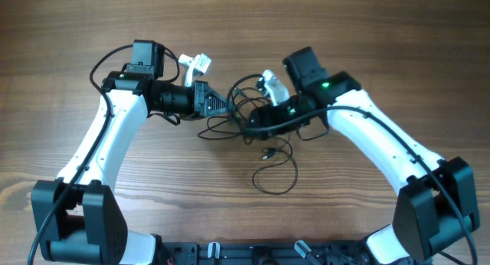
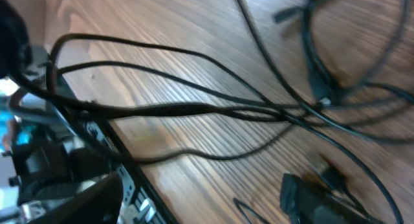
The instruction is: Untangle cables
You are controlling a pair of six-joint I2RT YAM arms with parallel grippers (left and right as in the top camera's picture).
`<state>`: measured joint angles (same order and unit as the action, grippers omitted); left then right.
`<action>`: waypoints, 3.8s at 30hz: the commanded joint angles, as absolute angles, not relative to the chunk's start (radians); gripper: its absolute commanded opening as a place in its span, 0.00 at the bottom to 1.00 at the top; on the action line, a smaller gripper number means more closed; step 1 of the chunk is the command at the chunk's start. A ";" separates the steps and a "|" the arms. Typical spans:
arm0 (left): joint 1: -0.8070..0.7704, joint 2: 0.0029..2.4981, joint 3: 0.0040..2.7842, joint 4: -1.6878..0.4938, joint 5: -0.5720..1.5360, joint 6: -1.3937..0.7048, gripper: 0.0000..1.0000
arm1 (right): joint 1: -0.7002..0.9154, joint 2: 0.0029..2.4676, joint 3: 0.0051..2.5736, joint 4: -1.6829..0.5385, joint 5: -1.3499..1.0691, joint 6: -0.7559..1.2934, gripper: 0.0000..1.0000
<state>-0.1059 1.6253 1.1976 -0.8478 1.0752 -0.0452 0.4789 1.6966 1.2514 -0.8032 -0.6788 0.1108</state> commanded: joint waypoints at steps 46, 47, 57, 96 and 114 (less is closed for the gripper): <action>-0.107 1.633 1.197 -0.871 1.027 -0.030 0.04 | 0.521 1.711 1.248 -0.591 -0.473 0.131 0.32; -0.108 1.633 1.197 -0.871 1.027 -0.030 0.04 | 0.521 1.711 1.246 -0.596 -0.471 0.131 0.32; -0.108 1.633 1.197 -0.871 1.027 -0.030 0.04 | 0.545 1.711 1.140 -0.690 -0.592 0.121 0.39; -0.107 1.633 1.197 -0.925 0.886 -0.030 0.04 | 0.628 1.699 1.096 -0.497 -0.226 0.313 0.04; -0.107 1.633 1.197 -0.992 0.659 -0.034 0.04 | 0.219 1.143 1.476 -0.418 -0.189 0.392 0.04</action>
<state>-0.1059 1.6253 1.1976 -0.9913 0.7200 -0.0452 0.2543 1.1904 1.4597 -0.4408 -0.2192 0.3481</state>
